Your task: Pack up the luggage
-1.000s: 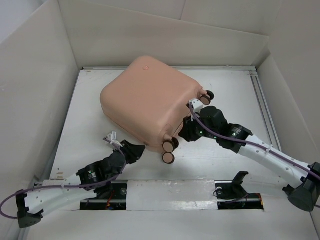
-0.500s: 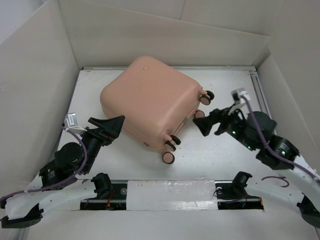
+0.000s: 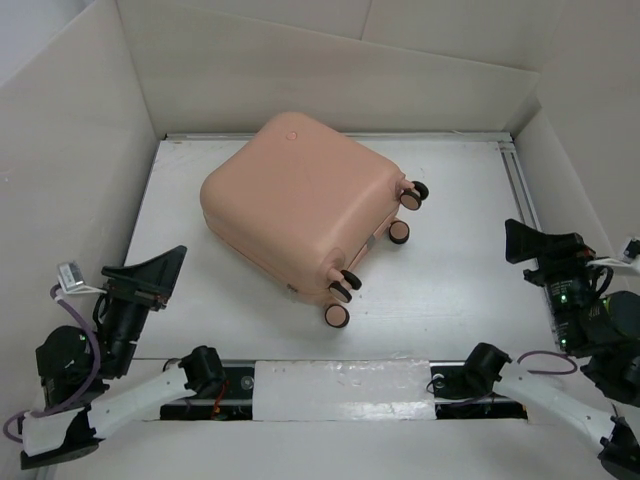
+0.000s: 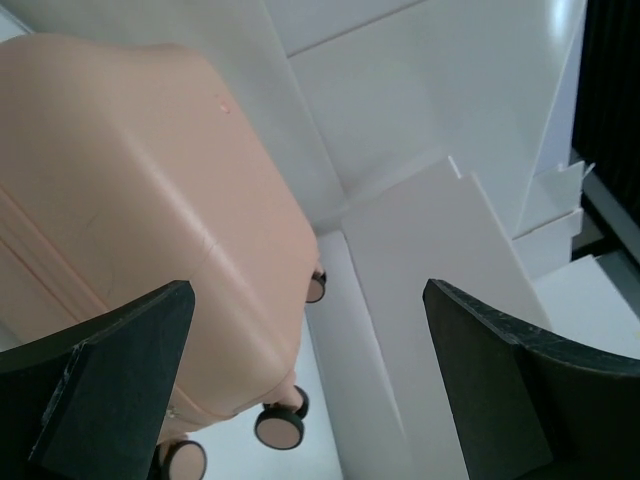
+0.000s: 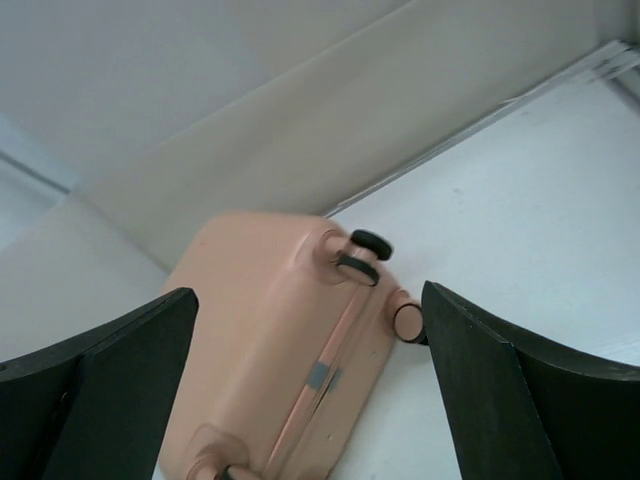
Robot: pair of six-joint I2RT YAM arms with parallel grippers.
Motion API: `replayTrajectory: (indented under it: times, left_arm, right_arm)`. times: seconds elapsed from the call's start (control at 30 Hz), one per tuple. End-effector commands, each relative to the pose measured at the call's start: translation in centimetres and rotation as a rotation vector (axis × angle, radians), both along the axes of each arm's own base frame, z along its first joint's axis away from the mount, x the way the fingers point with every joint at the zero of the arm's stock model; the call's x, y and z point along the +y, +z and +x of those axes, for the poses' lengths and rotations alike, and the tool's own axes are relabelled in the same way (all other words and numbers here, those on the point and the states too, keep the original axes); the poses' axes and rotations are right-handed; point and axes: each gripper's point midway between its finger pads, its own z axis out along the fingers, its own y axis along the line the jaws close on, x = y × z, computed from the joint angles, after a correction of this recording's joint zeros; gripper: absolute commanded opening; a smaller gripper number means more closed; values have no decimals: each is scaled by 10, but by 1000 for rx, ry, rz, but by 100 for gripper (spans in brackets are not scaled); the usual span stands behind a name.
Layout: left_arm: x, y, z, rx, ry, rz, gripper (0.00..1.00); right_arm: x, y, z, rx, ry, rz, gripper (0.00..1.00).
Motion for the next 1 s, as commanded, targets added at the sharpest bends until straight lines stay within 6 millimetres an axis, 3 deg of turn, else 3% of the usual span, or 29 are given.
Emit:
replayTrajectory:
  times: [0.0,0.1,0.2,0.23,0.27,0.3,0.33,0.37,0.4,0.43,0.47,0.5,0.63,0.8,0.97]
  left_arm:
    - [16,-11,1,-4,62,43,100]
    - [20,-3,6,18,108,92,100]
    - [16,22,15,49,158,150,100]
    - [1,29,23,68,169,224,100]
    - [9,62,20,40,173,186,100]
    - [7,78,23,38,187,201,100]
    - [4,93,25,40,186,207,100]
    - [-17,99,36,66,198,316,100]
    - [-4,138,30,39,202,253,100]
    - [-6,151,32,39,203,265,100]
    - [-24,160,40,48,203,313,100]
    - [-15,183,36,23,208,271,100]
    - [-26,202,40,-37,205,251,100]
    - [-20,215,38,-86,215,219,100]
    - [-34,218,44,-83,208,273,100]
  right_arm:
    - [-28,-18,5,25,-183,29,100]
    - [-33,-25,8,17,-225,55,100]
    - [-39,-26,9,30,-276,7,100]
    - [-47,-18,6,31,-304,8,100]
    - [-49,-18,7,60,-329,-38,100]
    - [-54,-10,4,62,-344,-37,100]
    - [-63,10,-2,39,-344,4,100]
    - [-62,18,-1,42,-345,-18,100]
    - [-67,25,-3,43,-357,-51,100]
    - [-73,37,-7,31,-359,-46,100]
    - [-71,41,-6,34,-352,-72,100]
    - [-70,46,-5,29,-357,-104,100]
    - [-62,63,0,-12,-334,-158,100]
    - [-62,66,1,-21,-332,-197,100]
    - [-63,68,-1,-32,-326,-201,100]
